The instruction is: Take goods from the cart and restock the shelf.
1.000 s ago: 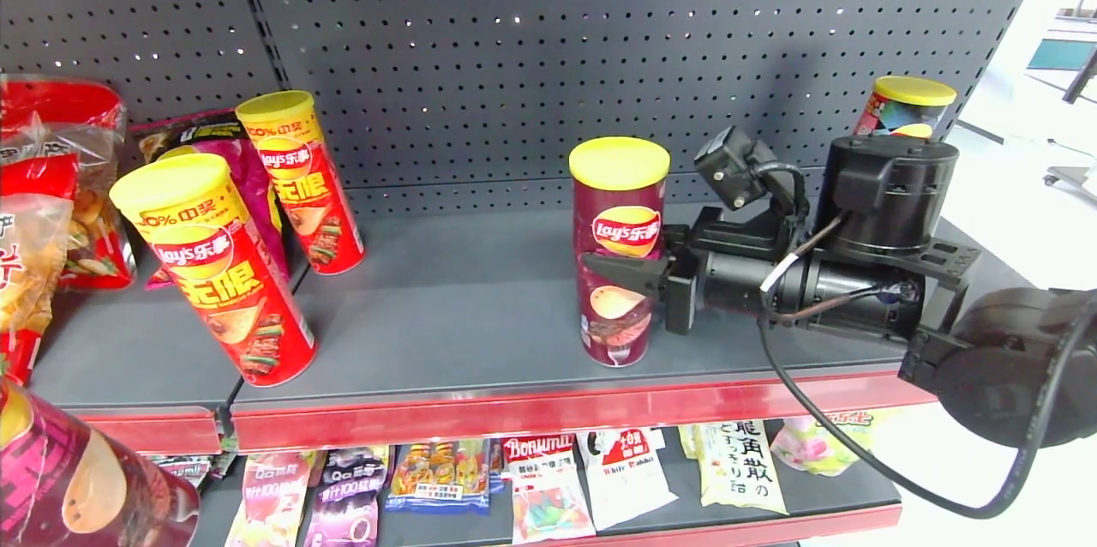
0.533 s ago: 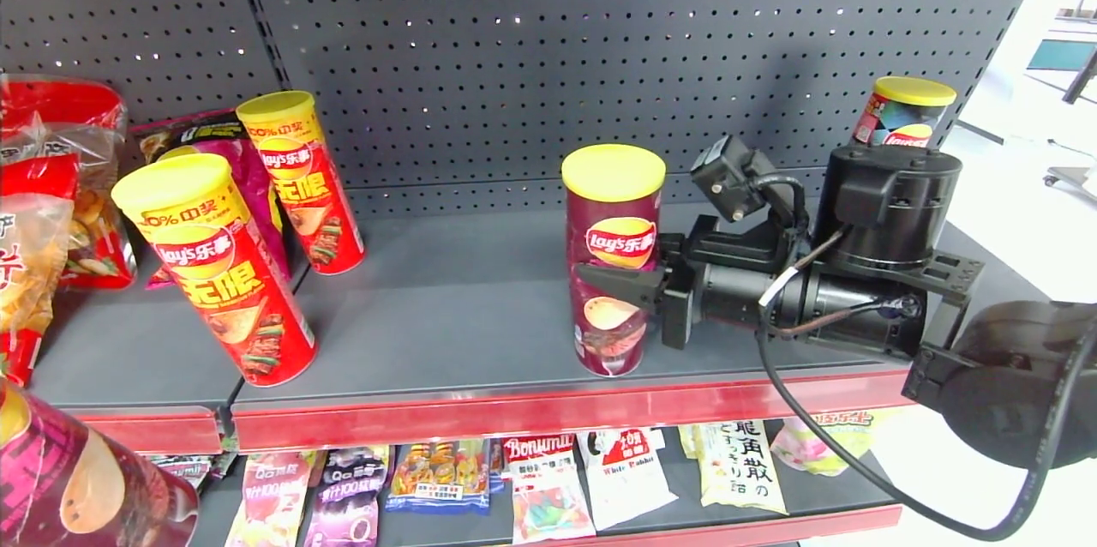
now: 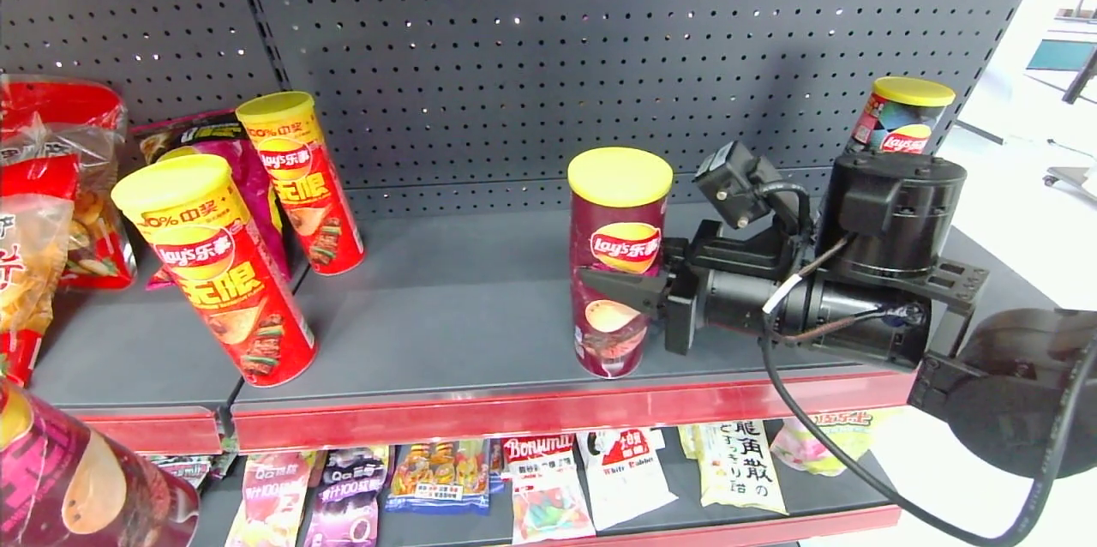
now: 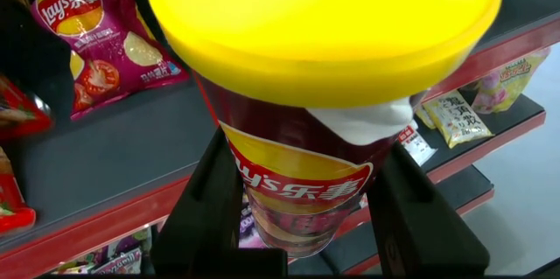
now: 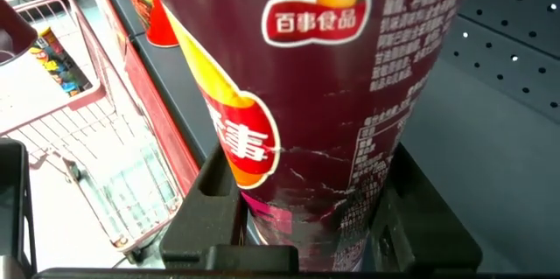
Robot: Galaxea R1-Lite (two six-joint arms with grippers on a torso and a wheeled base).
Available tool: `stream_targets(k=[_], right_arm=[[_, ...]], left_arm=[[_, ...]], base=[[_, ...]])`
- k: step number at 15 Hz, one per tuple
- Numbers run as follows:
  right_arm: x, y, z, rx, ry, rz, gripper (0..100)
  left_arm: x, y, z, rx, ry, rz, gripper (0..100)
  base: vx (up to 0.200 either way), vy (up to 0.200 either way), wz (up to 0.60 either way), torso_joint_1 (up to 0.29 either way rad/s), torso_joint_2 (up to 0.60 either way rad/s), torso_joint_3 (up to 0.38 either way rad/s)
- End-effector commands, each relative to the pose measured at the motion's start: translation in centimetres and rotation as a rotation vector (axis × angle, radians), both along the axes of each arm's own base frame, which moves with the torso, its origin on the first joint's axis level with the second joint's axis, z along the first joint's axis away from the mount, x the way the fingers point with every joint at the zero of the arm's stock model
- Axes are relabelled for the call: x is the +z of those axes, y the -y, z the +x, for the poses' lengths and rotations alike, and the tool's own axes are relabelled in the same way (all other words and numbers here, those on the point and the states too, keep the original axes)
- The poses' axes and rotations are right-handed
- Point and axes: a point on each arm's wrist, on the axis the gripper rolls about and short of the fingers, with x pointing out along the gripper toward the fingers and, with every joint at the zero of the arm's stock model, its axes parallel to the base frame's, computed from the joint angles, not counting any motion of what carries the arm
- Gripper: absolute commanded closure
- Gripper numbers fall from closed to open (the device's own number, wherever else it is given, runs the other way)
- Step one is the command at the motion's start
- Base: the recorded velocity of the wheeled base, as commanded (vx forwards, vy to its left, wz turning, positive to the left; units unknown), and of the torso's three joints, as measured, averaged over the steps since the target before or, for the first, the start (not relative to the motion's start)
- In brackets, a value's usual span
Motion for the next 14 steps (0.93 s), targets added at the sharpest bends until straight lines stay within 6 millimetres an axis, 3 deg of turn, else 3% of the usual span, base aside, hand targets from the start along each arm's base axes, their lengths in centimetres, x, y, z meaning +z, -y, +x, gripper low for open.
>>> stream_targets(k=[1,4,5,11,14], right_arm=[[-0.4,-0.1,0.0,0.002,-0.015,-0.01,100],[-0.5,-0.1,0.1,-0.004,-0.015,-0.011,100],[-0.5,0.0,0.2,-0.011,-0.016,-0.012,0],[-0.2,0.0,0.0,-0.011,-0.009,-0.006,0],[0.0,1.0,-1.0,-0.031,-0.009,-0.007,0]], left_arm=[[0.0,0.0,0.0,0.0,0.001,0.0,100],[-0.1,0.0,0.0,0.0,-0.001,0.001,100],[-0.1,0.0,0.0,0.0,-0.001,0.001,100],[-0.1,0.0,0.0,0.0,-0.002,0.001,100],[-0.1,0.0,0.0,0.0,-0.001,0.001,100]], base=[[0.0,0.0,0.0,0.0,0.0,0.0],[0.0,0.0,0.0,0.0,0.0,0.0],[0.0,0.0,0.0,0.0,0.0,0.0],[0.0,0.0,0.0,0.0,0.0,0.0],[0.0,0.0,0.0,0.0,0.0,0.0]])
